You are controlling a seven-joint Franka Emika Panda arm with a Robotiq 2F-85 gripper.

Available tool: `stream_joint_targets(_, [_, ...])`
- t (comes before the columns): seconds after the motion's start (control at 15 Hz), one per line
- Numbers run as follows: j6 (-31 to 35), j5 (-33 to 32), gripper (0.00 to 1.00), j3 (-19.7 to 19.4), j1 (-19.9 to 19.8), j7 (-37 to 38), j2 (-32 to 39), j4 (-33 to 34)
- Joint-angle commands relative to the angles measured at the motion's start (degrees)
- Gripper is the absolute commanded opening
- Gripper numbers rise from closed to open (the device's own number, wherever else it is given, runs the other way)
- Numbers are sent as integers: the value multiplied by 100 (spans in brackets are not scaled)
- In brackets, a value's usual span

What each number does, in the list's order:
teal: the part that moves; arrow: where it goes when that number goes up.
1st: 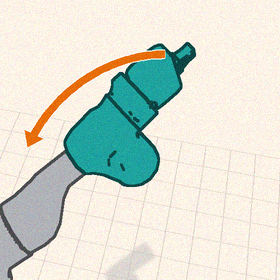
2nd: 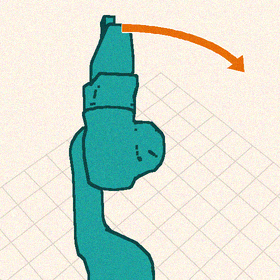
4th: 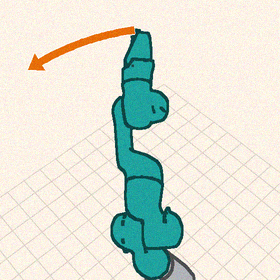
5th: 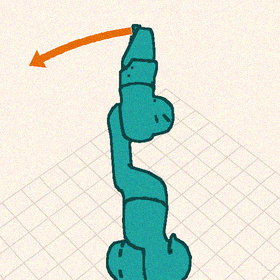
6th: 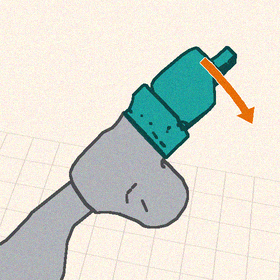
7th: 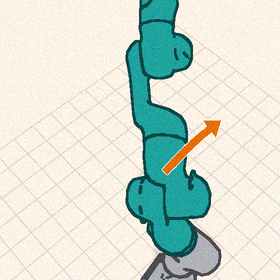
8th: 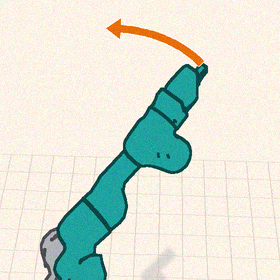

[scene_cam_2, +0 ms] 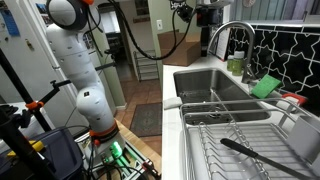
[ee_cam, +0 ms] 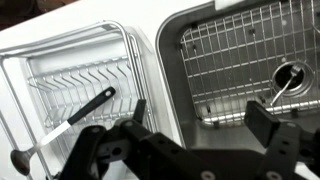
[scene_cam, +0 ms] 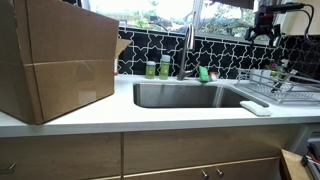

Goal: Put the white sponge on the edge of the sink then put the green sponge in the sponge holder

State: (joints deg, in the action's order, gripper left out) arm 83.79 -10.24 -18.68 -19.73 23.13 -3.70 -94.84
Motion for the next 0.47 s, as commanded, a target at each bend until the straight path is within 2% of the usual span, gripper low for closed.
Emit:
stream_joint_targets(0.0, [-571,60,100,-22,-5,57,14,5])
stream_joint_targets(0.07, [-370,146,100,-29,-12,261,15,-32])
stream_joint_targets(0.13, [-404,7,100,-12,9,55,28,34])
stream_joint_targets(0.4, [-404,19,100,-11,9,155,45,34])
